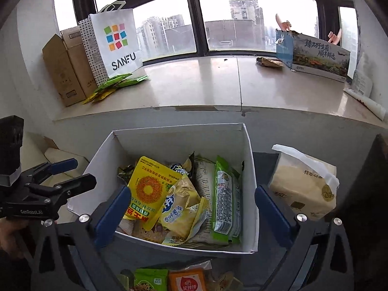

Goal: Organize snacks
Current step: 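Drop both yellow bags into the white box and open both tools, then grasp the rice-cracker packet with the right tool while the left tool grasps the jelly cup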

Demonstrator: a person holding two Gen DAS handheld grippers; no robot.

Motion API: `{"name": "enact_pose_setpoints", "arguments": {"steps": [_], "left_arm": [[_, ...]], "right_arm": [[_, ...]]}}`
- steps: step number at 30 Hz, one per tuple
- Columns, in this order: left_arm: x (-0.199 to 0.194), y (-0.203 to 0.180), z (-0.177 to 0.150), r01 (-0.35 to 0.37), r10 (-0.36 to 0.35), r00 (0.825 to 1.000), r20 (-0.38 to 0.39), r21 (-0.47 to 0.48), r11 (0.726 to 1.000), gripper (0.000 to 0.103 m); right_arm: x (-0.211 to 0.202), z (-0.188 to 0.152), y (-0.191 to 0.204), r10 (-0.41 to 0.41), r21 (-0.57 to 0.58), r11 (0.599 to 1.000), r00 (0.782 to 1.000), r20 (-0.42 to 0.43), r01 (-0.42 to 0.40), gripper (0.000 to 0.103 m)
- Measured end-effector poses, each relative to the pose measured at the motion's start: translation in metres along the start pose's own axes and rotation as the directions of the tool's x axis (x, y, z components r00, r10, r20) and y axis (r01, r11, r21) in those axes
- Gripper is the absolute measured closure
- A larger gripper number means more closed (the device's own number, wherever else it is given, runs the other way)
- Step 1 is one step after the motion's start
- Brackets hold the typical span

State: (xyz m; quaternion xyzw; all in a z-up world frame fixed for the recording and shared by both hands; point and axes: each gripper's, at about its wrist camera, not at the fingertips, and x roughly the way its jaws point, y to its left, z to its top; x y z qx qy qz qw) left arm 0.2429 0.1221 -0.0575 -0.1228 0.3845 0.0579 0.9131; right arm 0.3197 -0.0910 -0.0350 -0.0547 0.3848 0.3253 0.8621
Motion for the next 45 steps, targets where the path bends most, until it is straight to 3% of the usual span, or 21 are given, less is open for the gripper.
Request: {"name": "enact_pose_setpoints", "arguments": {"steps": [8, 10, 15, 21, 28, 31, 38, 41, 45], "left_arm": [[-0.046, -0.019, -0.017, 0.042, -0.048, 0.995, 0.082, 0.076, 0.996, 0.000], [-0.062, -0.025, -0.028, 0.090, -0.099, 0.990, 0.099, 0.097, 0.991, 0.000], [-0.089, -0.038, -0.071, 0.096, -0.112, 0.988, 0.107, 0.147, 0.984, 0.000], [-0.099, -0.038, -0.139, 0.135, -0.138, 0.990, 0.037, 0.082, 0.987, 0.000], [-0.105, -0.033, -0.198, 0.139, -0.139, 0.990, 0.015, 0.010, 0.990, 0.000], [-0.114, -0.033, -0.206, 0.139, -0.139, 0.990, 0.034, 0.010, 0.990, 0.000], [-0.126, -0.033, -0.202, 0.139, -0.141, 0.987, 0.074, 0.032, 0.990, 0.000], [-0.127, -0.032, -0.203, 0.130, -0.132, 0.989, 0.073, 0.033, 0.991, 0.000], [-0.128, -0.025, -0.205, 0.119, -0.121, 0.991, 0.065, 0.024, 0.993, 0.000]], "right_arm": [[-0.038, -0.008, 0.006, 0.058, -0.006, 0.998, 0.996, 0.068, -0.057, 0.000], [-0.052, -0.018, 0.012, 0.081, -0.033, 0.996, 0.993, 0.085, -0.078, 0.000], [-0.085, -0.060, 0.025, 0.109, -0.099, 0.990, 0.989, 0.100, -0.099, 0.000], [-0.117, -0.128, 0.024, 0.109, -0.090, 0.991, 0.989, 0.096, -0.101, 0.000], [-0.137, -0.192, 0.022, 0.058, -0.074, 0.996, 0.994, 0.090, -0.051, 0.000], [-0.130, -0.205, 0.032, 0.070, -0.110, 0.992, 0.996, 0.062, -0.063, 0.000], [-0.073, -0.205, 0.078, -0.031, -0.305, 0.952, 0.999, -0.039, 0.018, 0.000], [-0.044, -0.199, 0.093, -0.043, -0.355, 0.935, 0.996, -0.079, 0.012, 0.000], [-0.016, -0.198, 0.109, -0.090, -0.427, 0.903, 0.993, -0.079, 0.048, 0.000]]}}
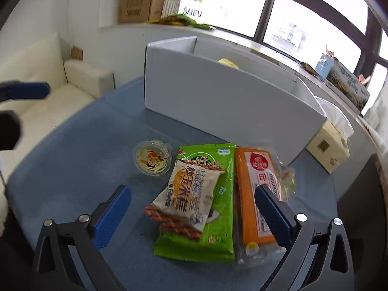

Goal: Organize snacks
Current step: 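Grasp the rice-cracker packet with the right tool while the left tool grasps the jelly cup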

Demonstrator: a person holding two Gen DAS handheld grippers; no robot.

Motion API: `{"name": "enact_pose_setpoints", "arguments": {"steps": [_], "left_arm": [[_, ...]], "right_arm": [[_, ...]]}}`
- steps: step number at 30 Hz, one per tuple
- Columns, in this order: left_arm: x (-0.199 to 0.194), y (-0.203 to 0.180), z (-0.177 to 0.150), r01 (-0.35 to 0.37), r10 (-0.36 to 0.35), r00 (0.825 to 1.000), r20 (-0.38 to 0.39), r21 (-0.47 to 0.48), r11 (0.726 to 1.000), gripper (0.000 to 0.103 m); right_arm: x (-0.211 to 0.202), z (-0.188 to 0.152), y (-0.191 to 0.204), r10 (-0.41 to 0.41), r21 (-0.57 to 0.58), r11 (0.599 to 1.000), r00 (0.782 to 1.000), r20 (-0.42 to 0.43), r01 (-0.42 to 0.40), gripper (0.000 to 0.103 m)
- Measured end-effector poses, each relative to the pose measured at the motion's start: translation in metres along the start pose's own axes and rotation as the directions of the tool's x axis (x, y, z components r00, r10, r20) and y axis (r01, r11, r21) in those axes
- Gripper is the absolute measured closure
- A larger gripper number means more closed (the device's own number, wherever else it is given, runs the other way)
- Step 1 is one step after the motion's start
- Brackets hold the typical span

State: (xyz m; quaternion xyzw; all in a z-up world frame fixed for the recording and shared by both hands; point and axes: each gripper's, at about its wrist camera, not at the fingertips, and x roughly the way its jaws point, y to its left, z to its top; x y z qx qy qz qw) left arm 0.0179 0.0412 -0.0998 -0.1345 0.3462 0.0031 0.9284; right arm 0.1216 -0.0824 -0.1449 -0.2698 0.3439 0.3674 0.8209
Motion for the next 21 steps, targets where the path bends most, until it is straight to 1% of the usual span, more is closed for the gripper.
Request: {"name": "enact_pose_setpoints", "arguments": {"steps": [2, 3, 4, 5, 7, 9, 10, 15, 19, 21], "left_arm": [[0.000, 0.004, -0.001, -0.003, 0.003, 1.000, -0.001, -0.009, 1.000, 0.000], [0.000, 0.005, -0.002, -0.001, 0.001, 1.000, -0.001, -0.013, 1.000, 0.000], [0.001, 0.007, -0.003, 0.001, -0.001, 1.000, -0.002, -0.016, 1.000, 0.000], [0.001, 0.009, -0.004, -0.001, 0.000, 1.000, -0.003, -0.019, 1.000, 0.000], [0.004, 0.010, -0.005, -0.001, 0.000, 1.000, -0.013, -0.023, 1.000, 0.000], [0.004, 0.009, -0.006, -0.006, 0.006, 1.000, -0.014, -0.021, 1.000, 0.000], [0.004, 0.009, -0.006, -0.004, 0.003, 1.000, -0.014, -0.018, 1.000, 0.000], [0.009, 0.006, -0.007, -0.001, 0.001, 1.000, -0.022, 0.013, 1.000, 0.000], [0.027, -0.001, -0.005, 0.012, -0.008, 0.999, -0.052, 0.066, 0.998, 0.000], [0.041, -0.005, -0.003, 0.044, -0.038, 0.996, -0.079, 0.085, 0.995, 0.000]], "right_arm": [[0.011, 0.003, 0.002, -0.011, 0.001, 1.000, 1.000, -0.025, 0.011, 0.003], [0.016, 0.004, 0.002, -0.006, 0.006, 1.000, 0.999, -0.037, 0.006, 0.010], [0.019, 0.004, 0.002, -0.009, 0.004, 1.000, 0.999, -0.045, 0.010, 0.019], [0.021, 0.004, 0.003, -0.018, -0.005, 1.000, 0.999, -0.048, 0.018, 0.034], [0.027, 0.003, 0.004, -0.030, -0.019, 0.999, 0.997, -0.070, 0.029, 0.050], [0.027, 0.003, 0.003, -0.024, -0.011, 1.000, 0.998, -0.066, 0.023, 0.052], [0.026, 0.003, 0.002, -0.018, -0.006, 1.000, 0.998, -0.063, 0.017, 0.055], [0.003, 0.001, -0.020, 0.053, 0.095, 0.994, 0.999, -0.010, -0.051, 0.055], [-0.027, -0.005, -0.046, 0.132, 0.194, 0.971, 0.990, 0.057, -0.141, 0.055], [-0.044, -0.009, -0.055, 0.169, 0.244, 0.951, 0.980, 0.103, -0.189, 0.055]]}}
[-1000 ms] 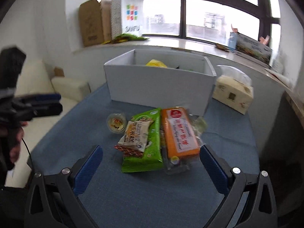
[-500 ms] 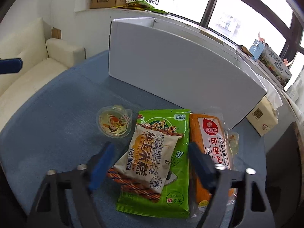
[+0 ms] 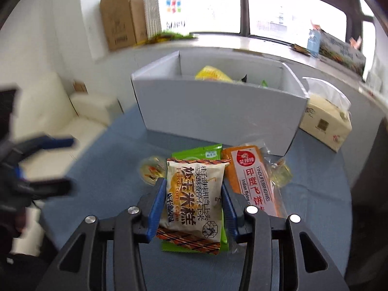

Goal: Organize snacks
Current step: 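Grasp the rice-cracker packet with the right tool while the left tool grasps the jelly cup, then lower the cracker packet and jelly cup into the white box, open both tools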

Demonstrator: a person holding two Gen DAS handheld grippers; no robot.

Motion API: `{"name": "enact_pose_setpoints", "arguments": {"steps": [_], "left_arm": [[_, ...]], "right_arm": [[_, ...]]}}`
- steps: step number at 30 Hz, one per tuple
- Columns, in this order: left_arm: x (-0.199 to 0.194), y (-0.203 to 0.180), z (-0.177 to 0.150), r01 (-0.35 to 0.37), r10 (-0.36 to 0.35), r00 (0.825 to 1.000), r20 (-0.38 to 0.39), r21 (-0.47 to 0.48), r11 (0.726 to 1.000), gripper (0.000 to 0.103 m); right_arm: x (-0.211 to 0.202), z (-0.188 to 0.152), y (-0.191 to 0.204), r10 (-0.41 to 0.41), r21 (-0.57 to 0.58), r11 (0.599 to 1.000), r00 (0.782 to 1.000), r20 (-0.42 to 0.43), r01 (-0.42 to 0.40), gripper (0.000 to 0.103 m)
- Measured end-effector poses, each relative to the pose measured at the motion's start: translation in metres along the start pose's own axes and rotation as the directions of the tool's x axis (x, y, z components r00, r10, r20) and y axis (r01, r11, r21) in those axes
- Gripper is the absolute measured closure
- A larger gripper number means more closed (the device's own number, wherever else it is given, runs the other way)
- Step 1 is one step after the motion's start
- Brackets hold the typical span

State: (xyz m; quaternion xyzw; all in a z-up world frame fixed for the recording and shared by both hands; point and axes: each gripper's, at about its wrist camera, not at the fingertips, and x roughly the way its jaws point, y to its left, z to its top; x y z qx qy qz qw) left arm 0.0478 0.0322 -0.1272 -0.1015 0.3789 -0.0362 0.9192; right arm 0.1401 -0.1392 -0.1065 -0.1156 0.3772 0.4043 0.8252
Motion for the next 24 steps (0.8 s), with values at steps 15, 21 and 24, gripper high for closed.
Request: {"name": "enact_pose_setpoints", "arguments": {"steps": [15, 21, 24], "left_arm": [[0.108, 0.009, 0.014, 0.034, -0.020, 0.979, -0.202, 0.069, 0.997, 0.016], [0.103, 0.003, 0.018, 0.023, -0.005, 0.988, -0.157, 0.118, 0.993, 0.066], [0.083, 0.001, 0.017, 0.037, -0.027, 0.995, -0.091, 0.108, 0.994, 0.066]], "right_arm": [[-0.050, -0.015, -0.027, 0.029, 0.118, 0.992, 0.996, 0.080, -0.039, 0.055], [-0.044, -0.016, -0.024, 0.038, 0.111, 0.993, 0.997, 0.068, -0.045, 0.055], [-0.043, -0.017, -0.023, 0.039, 0.106, 0.993, 0.997, 0.066, -0.046, 0.055]]}}
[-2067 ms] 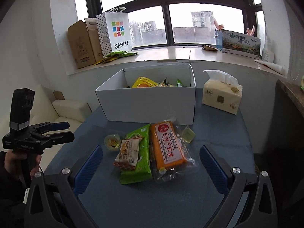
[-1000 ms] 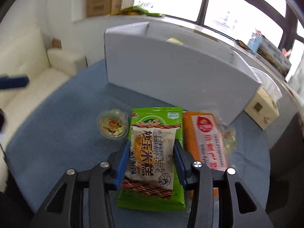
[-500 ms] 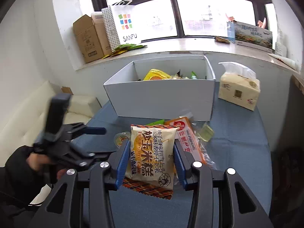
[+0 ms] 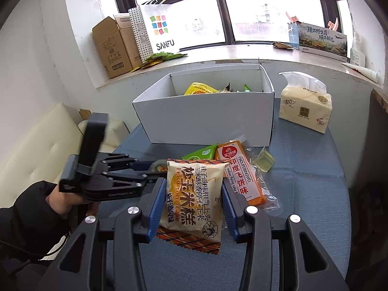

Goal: Organize snacks
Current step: 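Lower the cracker packet and jelly cup into the white box, open both tools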

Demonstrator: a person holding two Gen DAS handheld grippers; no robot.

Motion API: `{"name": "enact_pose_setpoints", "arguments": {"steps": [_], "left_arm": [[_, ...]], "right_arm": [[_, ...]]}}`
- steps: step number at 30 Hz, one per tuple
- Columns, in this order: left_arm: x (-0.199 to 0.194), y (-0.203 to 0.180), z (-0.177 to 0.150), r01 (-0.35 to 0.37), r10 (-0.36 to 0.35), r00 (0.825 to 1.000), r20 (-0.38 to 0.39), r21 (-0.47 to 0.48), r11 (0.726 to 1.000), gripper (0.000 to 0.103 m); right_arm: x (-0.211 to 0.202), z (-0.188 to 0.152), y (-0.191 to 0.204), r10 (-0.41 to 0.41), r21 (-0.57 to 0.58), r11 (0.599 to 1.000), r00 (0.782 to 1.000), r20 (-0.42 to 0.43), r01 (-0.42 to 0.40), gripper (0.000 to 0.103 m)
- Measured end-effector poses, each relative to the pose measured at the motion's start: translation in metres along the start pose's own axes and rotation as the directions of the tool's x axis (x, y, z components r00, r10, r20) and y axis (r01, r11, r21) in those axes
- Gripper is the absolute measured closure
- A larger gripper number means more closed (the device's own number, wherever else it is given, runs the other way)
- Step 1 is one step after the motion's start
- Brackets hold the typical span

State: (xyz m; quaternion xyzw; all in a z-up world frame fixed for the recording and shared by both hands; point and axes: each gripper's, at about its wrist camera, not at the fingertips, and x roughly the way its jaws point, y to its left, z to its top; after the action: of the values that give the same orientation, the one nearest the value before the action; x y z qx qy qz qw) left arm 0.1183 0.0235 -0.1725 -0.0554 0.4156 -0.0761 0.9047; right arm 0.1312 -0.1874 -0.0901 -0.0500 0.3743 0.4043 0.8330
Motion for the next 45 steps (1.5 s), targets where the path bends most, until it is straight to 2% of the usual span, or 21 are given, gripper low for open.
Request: {"name": "enact_pose_setpoints", "arguments": {"steps": [6, 11, 16, 20, 22, 27, 31, 32, 33, 34, 35, 36, 37, 40, 45], "left_arm": [[-0.059, -0.006, -0.005, -0.009, 0.011, 0.991, 0.136, -0.021, 1.000, 0.066], [-0.115, -0.001, 0.009, -0.017, 0.033, 0.964, 0.265, -0.060, 0.998, 0.066], [-0.140, 0.014, 0.046, -0.032, 0.056, 0.938, 0.343, -0.073, 0.997, 0.066], [-0.137, 0.034, 0.091, -0.048, 0.082, 0.925, 0.370, -0.101, 0.994, 0.066], [-0.127, 0.049, 0.114, -0.039, 0.085, 0.929, 0.359, -0.133, 0.990, 0.066], [-0.081, 0.076, 0.157, -0.061, 0.116, 0.948, 0.298, -0.188, 0.980, 0.066], [-0.060, 0.082, 0.178, -0.122, 0.167, 0.947, 0.276, -0.173, 0.977, 0.066], [-0.056, 0.083, 0.182, -0.137, 0.180, 0.946, 0.271, -0.171, 0.976, 0.065], [-0.051, 0.086, 0.186, -0.154, 0.198, 0.947, 0.252, -0.181, 0.971, 0.062], [-0.046, 0.090, 0.189, -0.171, 0.215, 0.950, 0.225, -0.199, 0.965, 0.039], [-0.042, 0.095, 0.192, -0.179, 0.225, 0.954, 0.200, -0.224, 0.958, 0.020], [-0.041, 0.098, 0.190, -0.175, 0.227, 0.953, 0.201, -0.245, 0.954, 0.001], [-0.044, 0.100, 0.188, -0.169, 0.227, 0.949, 0.218, -0.253, 0.953, 0.000], [-0.044, 0.099, 0.184, -0.162, 0.215, 0.954, 0.207, -0.244, 0.956, 0.000], [-0.046, 0.088, 0.179, -0.178, 0.218, 0.956, 0.195, -0.202, 0.963, 0.000]], "right_arm": [[0.003, 0.002, 0.002, 0.009, -0.003, 1.000, 1.000, -0.001, -0.009, 0.055], [0.005, 0.019, 0.002, 0.029, -0.010, 1.000, 0.999, 0.021, -0.029, 0.055], [0.009, 0.064, 0.001, 0.038, -0.034, 0.999, 0.996, 0.075, -0.036, 0.055], [0.024, 0.112, -0.011, 0.017, -0.020, 1.000, 0.994, 0.106, -0.015, 0.055], [0.038, 0.135, -0.024, -0.007, -0.003, 1.000, 0.994, 0.106, 0.007, 0.055], [0.083, 0.183, -0.064, -0.047, 0.075, 0.996, 0.998, 0.046, 0.044, 0.055], [0.103, 0.206, -0.081, -0.076, 0.066, 0.995, 0.997, 0.034, 0.074, 0.055], [0.107, 0.210, -0.084, -0.073, 0.071, 0.995, 0.997, 0.030, 0.071, 0.051], [0.112, 0.213, -0.087, -0.060, 0.080, 0.995, 0.998, 0.022, 0.058, 0.045], [0.118, 0.217, -0.089, -0.048, 0.086, 0.995, 0.999, 0.007, 0.047, 0.018], [0.122, 0.218, -0.090, -0.050, 0.084, 0.995, 0.999, 0.000, 0.050, 0.000], [0.122, 0.219, -0.088, -0.067, 0.074, 0.995, 0.998, 0.010, 0.066, 0.000], [0.120, 0.220, -0.087, -0.082, 0.062, 0.995, 0.996, 0.018, 0.081, 0.000], [0.113, 0.220, -0.085, -0.087, 0.061, 0.995, 0.996, 0.029, 0.085, 0.000], [0.102, 0.215, -0.086, -0.062, 0.087, 0.995, 0.997, 0.048, 0.057, 0.000]]}}
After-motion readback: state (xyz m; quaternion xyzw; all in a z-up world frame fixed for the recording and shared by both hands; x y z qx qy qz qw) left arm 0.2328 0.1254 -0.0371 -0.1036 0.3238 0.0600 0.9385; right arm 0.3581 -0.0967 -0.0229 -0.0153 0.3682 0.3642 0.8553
